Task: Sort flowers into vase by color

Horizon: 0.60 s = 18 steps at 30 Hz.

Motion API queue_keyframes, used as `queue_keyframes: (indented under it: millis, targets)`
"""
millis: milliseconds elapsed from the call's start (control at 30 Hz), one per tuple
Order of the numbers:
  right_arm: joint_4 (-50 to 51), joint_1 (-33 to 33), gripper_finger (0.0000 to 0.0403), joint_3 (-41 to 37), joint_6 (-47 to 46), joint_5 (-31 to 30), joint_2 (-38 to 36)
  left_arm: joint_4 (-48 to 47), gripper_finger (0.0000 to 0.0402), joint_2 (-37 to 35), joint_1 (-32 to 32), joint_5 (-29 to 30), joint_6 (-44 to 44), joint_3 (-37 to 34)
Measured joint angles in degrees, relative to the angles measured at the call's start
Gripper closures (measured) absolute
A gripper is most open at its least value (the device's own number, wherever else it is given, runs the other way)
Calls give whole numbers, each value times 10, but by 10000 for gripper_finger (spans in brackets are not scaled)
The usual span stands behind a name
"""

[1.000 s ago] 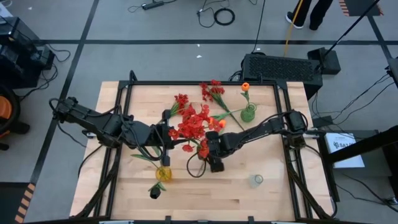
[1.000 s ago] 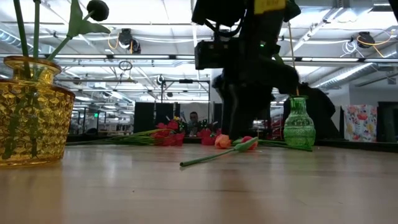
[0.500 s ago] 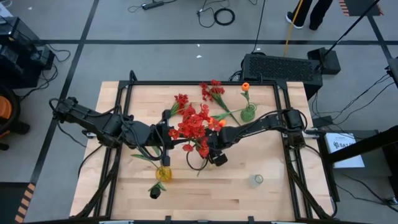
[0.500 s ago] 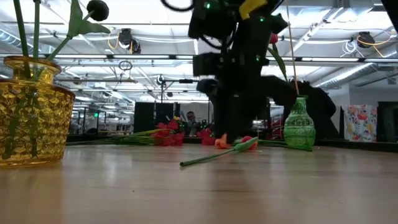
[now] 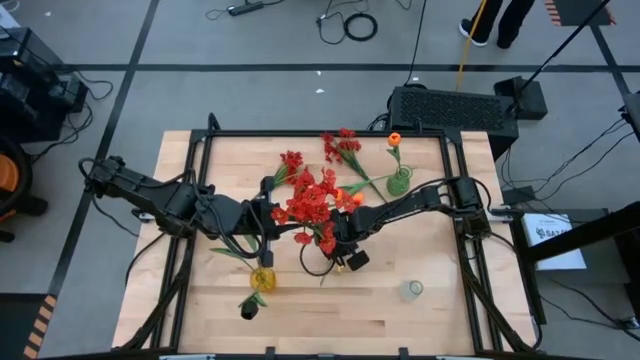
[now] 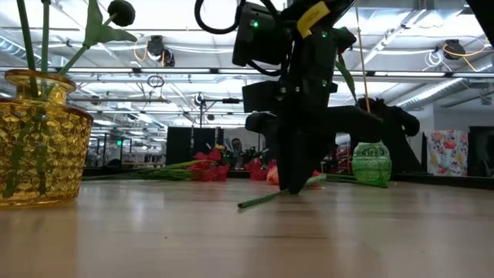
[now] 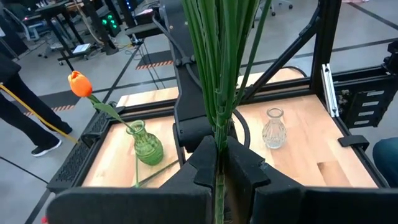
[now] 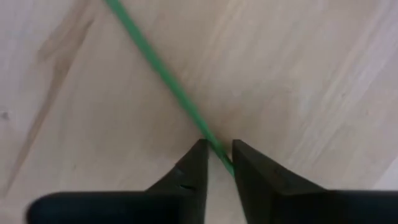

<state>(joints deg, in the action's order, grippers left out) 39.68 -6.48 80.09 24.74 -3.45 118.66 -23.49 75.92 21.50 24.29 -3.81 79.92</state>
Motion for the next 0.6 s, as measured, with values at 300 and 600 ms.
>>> queue_keyframes:
  millis: [300, 600]
  targets:
    - [-1, -11, 399, -1, 50, -11, -2, 0, 381, 0, 0, 0, 0, 0]
    - [65, -43, 402, 63, -18, -50, -10, 0, 381, 0, 0, 0, -1, 0]
